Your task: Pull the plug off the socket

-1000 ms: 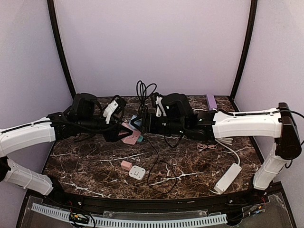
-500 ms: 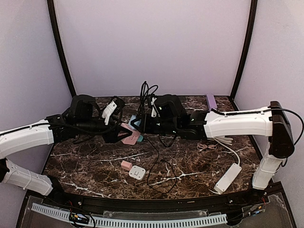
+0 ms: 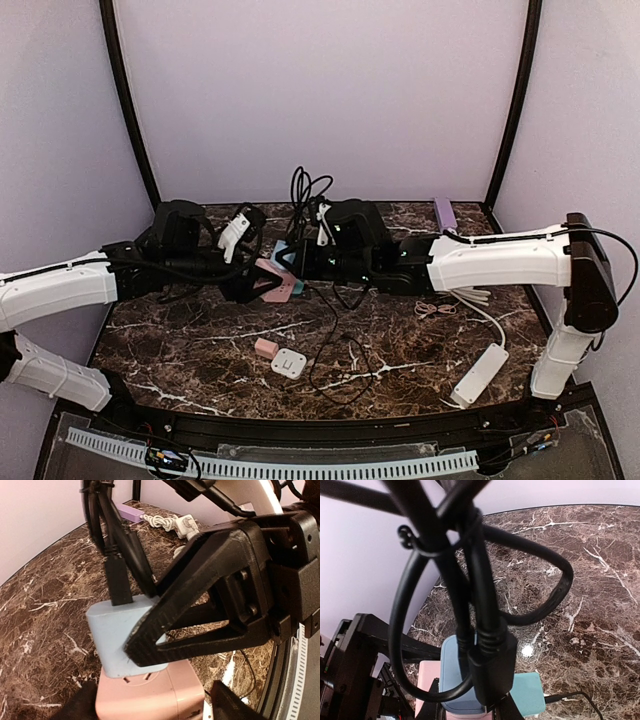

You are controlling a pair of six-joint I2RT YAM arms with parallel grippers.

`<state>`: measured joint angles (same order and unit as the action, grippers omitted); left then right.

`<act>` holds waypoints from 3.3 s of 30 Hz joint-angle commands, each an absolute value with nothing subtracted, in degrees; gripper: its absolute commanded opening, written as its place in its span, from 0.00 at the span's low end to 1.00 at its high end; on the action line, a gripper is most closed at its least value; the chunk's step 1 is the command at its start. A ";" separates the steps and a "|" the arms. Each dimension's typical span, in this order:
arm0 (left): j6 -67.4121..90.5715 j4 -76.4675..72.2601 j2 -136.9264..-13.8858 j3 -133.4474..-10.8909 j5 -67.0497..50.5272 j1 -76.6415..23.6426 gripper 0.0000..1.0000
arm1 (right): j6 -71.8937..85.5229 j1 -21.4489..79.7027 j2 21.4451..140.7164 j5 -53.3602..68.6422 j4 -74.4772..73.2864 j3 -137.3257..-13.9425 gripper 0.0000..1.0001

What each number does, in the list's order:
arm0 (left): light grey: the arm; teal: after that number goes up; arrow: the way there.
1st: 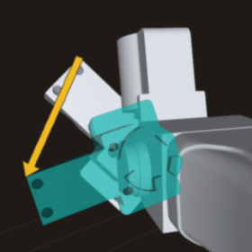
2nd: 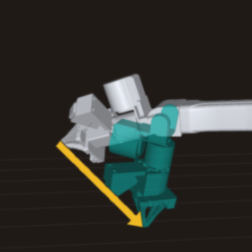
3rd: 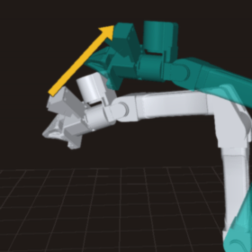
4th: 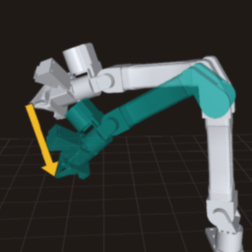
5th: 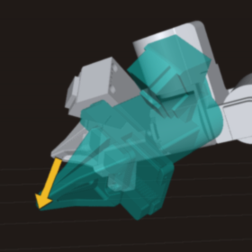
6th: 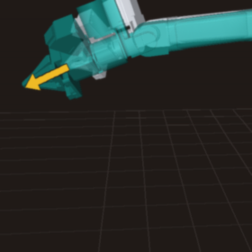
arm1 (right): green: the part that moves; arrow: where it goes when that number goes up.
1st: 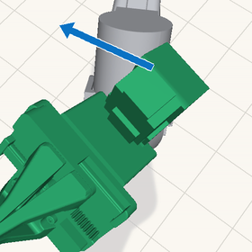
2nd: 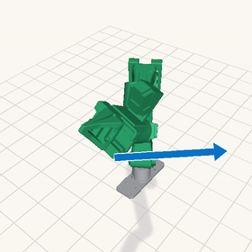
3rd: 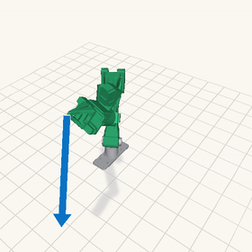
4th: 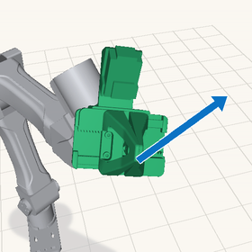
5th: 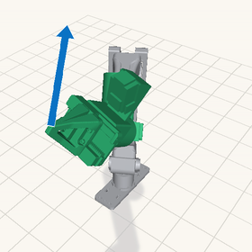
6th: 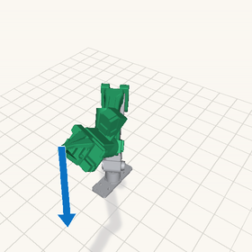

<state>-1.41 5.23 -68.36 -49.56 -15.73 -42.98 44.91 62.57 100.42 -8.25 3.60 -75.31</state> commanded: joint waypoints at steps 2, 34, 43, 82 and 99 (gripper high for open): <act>-0.61 6.97 -70.65 -52.21 -17.08 -44.04 0.83 | 39.05 63.71 98.23 -12.40 10.79 -74.97 0.00; 1.12 10.18 -73.79 -53.98 -13.38 -43.94 0.75 | 34.74 65.88 94.85 -19.08 12.04 -73.13 0.00; 0.79 9.29 -73.22 -53.49 -14.32 -43.95 0.49 | 34.78 65.88 95.42 -18.34 11.68 -73.55 0.00; 6.91 2.59 -73.01 -52.20 -33.31 -37.18 0.96 | 37.46 62.52 92.64 -18.93 7.73 -71.20 0.00; 5.73 7.22 -76.64 -54.61 -27.15 -39.89 0.84 | 34.90 66.41 97.46 -17.84 8.01 -77.35 0.00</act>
<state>6.15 6.22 -77.45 -53.47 -28.69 -39.68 35.59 65.84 96.90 -17.87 3.92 -74.81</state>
